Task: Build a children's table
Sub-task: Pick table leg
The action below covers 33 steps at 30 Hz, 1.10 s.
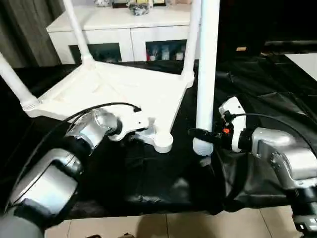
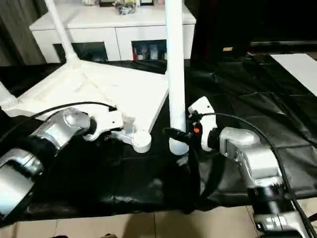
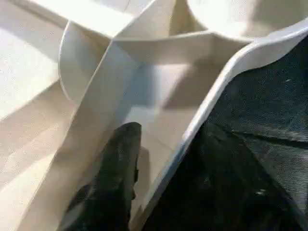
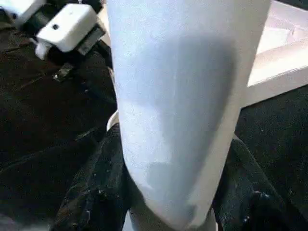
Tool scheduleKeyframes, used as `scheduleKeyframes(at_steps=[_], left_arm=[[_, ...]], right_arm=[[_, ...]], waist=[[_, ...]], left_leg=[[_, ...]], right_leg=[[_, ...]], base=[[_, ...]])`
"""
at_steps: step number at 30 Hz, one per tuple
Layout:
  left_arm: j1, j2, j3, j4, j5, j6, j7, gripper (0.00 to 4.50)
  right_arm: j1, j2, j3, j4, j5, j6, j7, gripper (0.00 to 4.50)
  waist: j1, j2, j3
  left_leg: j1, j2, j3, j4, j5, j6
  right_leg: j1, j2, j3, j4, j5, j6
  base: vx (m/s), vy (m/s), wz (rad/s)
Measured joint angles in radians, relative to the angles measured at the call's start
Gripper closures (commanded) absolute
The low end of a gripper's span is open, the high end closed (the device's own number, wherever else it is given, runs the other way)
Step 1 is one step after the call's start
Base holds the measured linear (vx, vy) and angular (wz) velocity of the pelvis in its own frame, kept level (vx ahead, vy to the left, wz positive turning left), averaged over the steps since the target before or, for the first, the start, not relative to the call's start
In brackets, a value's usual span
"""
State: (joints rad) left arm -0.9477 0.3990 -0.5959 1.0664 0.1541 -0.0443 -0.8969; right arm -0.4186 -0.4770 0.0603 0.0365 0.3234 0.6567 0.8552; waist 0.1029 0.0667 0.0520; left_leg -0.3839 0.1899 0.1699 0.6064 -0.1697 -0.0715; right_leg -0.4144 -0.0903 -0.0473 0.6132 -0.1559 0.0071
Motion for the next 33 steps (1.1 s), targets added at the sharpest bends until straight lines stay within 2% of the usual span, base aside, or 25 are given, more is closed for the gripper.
scheduleKeyframes(at_steps=[6, 7, 10, 11, 14, 23, 28, 33], left_arm=[[-0.038, -0.046, 0.004, 0.119, 0.04, -0.059, 0.005, 2.78], [-0.041, -0.05, 0.004, 0.139, 0.05, -0.068, 0.005, 2.93], [-0.053, -0.058, -0.001, 0.167, 0.081, -0.077, -0.007, 2.99], [-0.054, -0.062, 0.002, 0.175, 0.081, -0.067, -0.007, 3.19], [-0.058, -0.077, 0.007, 0.178, 0.08, -0.049, -0.017, 3.23], [-0.059, -0.105, 0.072, 0.167, 0.045, 0.036, -0.186, 3.7], [0.034, -0.105, 0.152, 0.033, -0.031, 0.112, -0.23, 3.93], [0.185, -0.081, 0.207, -0.208, -0.075, 0.184, -0.172, 4.1]], right_arm=[[0.044, -0.013, -0.011, -0.064, 0.019, 0.034, -0.003, 2.63], [0.048, -0.015, -0.011, -0.073, 0.021, 0.039, -0.004, 2.63], [0.063, -0.019, -0.011, -0.088, 0.024, 0.044, -0.005, 2.63], [0.067, -0.021, -0.011, -0.095, 0.026, 0.051, -0.006, 2.63], [0.067, -0.027, -0.011, -0.096, 0.028, 0.053, -0.006, 2.63], [0.066, -0.029, -0.011, -0.096, 0.028, 0.053, -0.006, 2.63], [0.041, -0.005, -0.014, -0.069, 0.028, 0.05, -0.03, 2.63], [-0.009, 0.079, -0.057, -0.024, 0.051, 0.062, -0.113, 2.63]], waist=[[-0.003, 0.009, -0.005], [-0.005, 0.011, -0.006], [-0.012, 0.017, -0.01], [-0.017, 0.019, -0.012], [-0.019, 0.021, -0.012], [-0.019, 0.024, -0.015], [-0.019, 0.028, -0.021], [-0.032, 0.022, -0.021]], left_leg=[[0.0, -0.001, 0.0, 0.0, 0.0, 0.0], [0.001, -0.001, 0.0, 0.0, 0.0, 0.0], [0.003, -0.001, 0.0, 0.0, 0.0, 0.0], [0.005, -0.002, 0.0, 0.0, 0.0, 0.001], [0.01, -0.002, 0.0, -0.002, -0.001, 0.001], [0.015, -0.003, 0.001, -0.005, -0.001, 0.001], [0.016, -0.004, 0.002, -0.006, -0.002, 0.003], [0.017, -0.004, 0.002, -0.007, -0.002, 0.003]], right_leg=[[0.002, -0.001, 0.0, -0.002, 0.0, 0.0], [0.002, -0.001, 0.0, -0.002, 0.0, 0.0], [0.006, -0.001, 0.0, -0.003, 0.0, 0.001], [0.006, -0.001, 0.001, -0.003, -0.001, 0.001], [0.009, -0.001, 0.001, -0.004, -0.004, 0.007], [0.012, -0.001, 0.002, -0.005, -0.005, 0.008], [0.013, -0.002, 0.005, -0.005, -0.005, 0.007], [0.012, -0.002, 0.005, -0.005, -0.008, 0.012]], base=[[0.0, 0.0, 0.0], [0.0, 0.0, 0.0], [0.0, 0.0, 0.0], [0.0, 0.0, 0.0], [0.0, 0.0, 0.0], [0.0, 0.0, 0.0], [0.0, 0.0, 0.0], [0.0, 0.0, 0.0]])
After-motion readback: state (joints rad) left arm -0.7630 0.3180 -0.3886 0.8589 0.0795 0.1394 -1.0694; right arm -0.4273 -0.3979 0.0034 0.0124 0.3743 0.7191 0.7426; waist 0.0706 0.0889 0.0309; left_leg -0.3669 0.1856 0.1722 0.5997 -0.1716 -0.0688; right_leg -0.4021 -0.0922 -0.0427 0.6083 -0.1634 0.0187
